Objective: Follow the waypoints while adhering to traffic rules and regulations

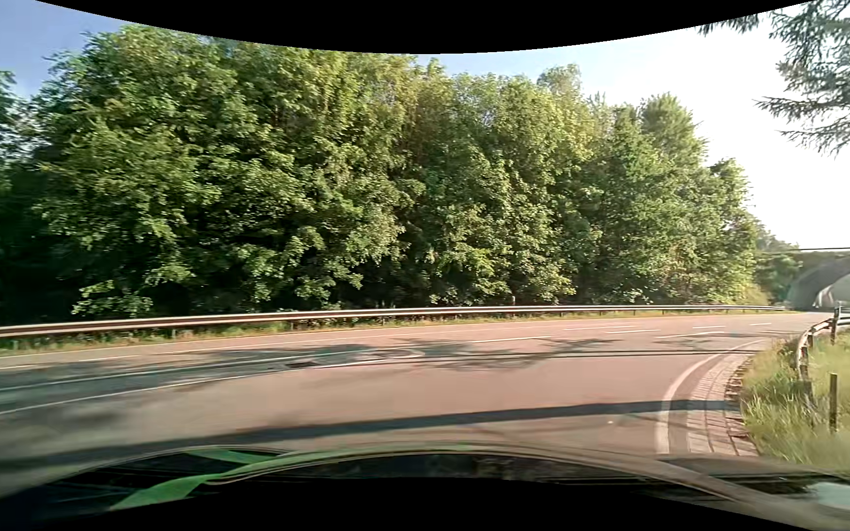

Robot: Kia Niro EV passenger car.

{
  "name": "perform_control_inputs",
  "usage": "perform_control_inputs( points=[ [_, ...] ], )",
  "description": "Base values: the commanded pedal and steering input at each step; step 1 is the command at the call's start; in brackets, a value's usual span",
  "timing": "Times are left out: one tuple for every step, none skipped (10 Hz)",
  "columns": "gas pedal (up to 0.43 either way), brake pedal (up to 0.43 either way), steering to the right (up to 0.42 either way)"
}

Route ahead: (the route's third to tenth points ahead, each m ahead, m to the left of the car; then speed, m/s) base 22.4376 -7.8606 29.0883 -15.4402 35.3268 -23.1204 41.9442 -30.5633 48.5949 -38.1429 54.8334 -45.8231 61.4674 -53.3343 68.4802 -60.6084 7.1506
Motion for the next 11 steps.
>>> perform_control_inputs(
  points=[
    [0.177,0.0,0.281],
    [0.177,0.0,0.281],
    [0.189,0.0,0.277],
    [0.209,0.0,0.268],
    [0.22,0.0,0.258],
    [0.22,0.0,0.252],
    [0.24,0.0,0.251],
    [0.26,0.0,0.25],
    [0.268,0.0,0.24],
    [0.268,0.0,0.226],
    [0.319,0.0,0.21]
  ],
)
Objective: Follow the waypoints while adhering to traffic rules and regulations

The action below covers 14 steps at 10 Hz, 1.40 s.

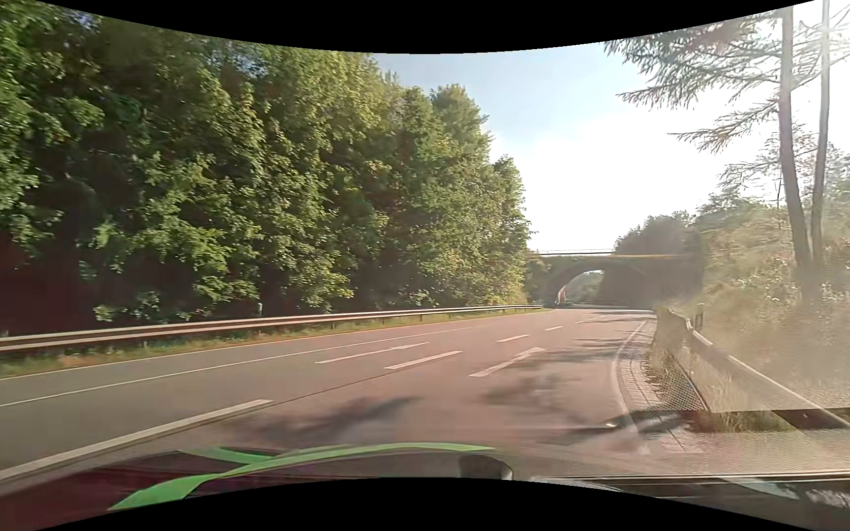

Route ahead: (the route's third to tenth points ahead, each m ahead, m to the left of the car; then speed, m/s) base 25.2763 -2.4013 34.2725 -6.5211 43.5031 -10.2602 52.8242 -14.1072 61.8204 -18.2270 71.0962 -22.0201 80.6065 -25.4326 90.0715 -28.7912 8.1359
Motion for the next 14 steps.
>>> perform_control_inputs(
  points=[
    [0.331,0.0,0.193],
    [0.331,0.0,0.179],
    [0.331,0.0,0.171],
    [0.331,0.0,0.166],
    [0.331,0.0,0.15],
    [0.358,0.0,0.134],
    [0.358,0.0,0.126],
    [0.358,0.0,0.119],
    [0.358,0.0,0.109],
    [0.358,0.0,0.096],
    [0.358,0.0,0.083],
    [0.37,0.0,0.069],
    [0.398,0.0,0.054],
    [0.398,0.0,0.048]
  ],
)
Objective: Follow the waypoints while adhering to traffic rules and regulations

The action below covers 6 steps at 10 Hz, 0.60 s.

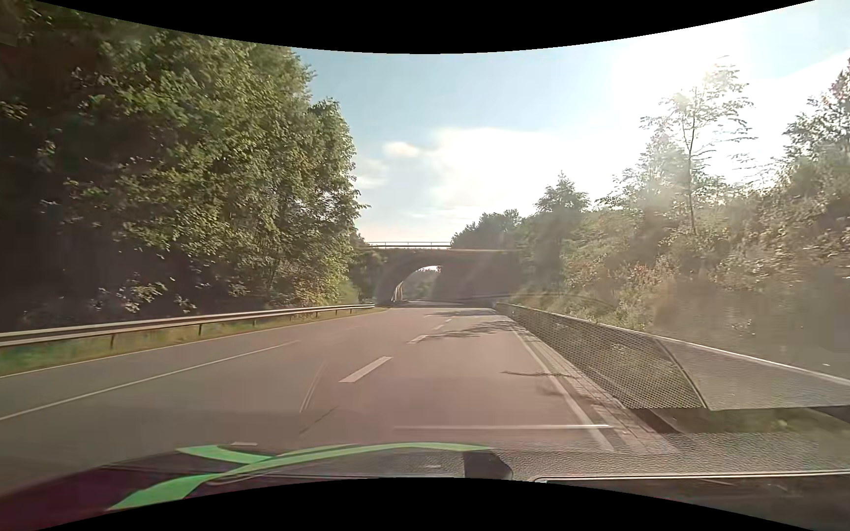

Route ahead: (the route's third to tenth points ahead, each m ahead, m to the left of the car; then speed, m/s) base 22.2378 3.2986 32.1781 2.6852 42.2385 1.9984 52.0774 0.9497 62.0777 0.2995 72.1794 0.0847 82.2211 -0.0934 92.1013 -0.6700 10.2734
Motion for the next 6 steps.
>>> perform_control_inputs(
  points=[
    [0.398,0.0,0.04],
    [0.398,0.0,0.029],
    [0.409,0.0,0.023],
    [0.421,0.0,0.018],
    [0.421,0.0,0.016],
    [0.421,0.0,0.016]
  ],
)
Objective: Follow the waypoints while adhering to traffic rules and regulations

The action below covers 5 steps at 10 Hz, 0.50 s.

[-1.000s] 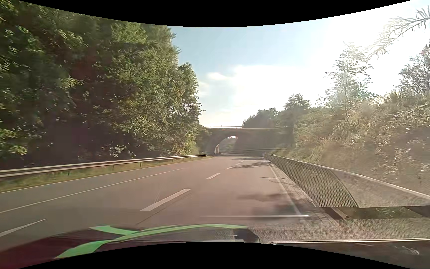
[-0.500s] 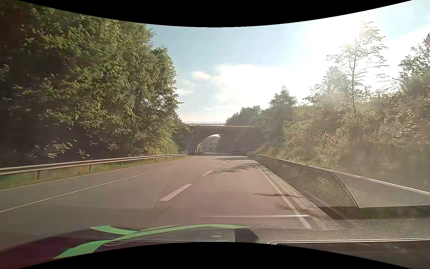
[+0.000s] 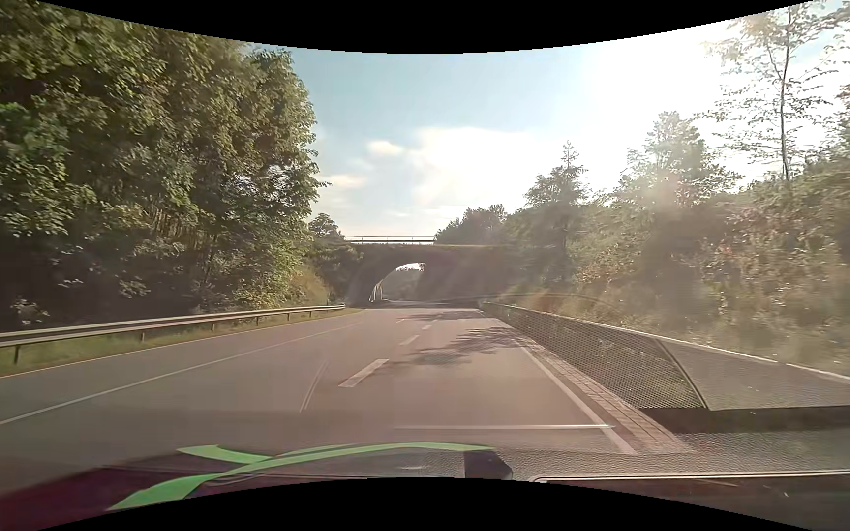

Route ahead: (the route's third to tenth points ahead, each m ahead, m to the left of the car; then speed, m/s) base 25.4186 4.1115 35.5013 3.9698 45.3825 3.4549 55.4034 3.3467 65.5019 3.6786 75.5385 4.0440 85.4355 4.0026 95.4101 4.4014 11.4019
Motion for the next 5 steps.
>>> perform_control_inputs(
  points=[
    [0.421,0.0,0.015],
    [0.421,0.0,0.012],
    [0.421,0.0,0.01],
    [0.421,0.0,0.01],
    [0.409,0.0,0.01]
  ],
)
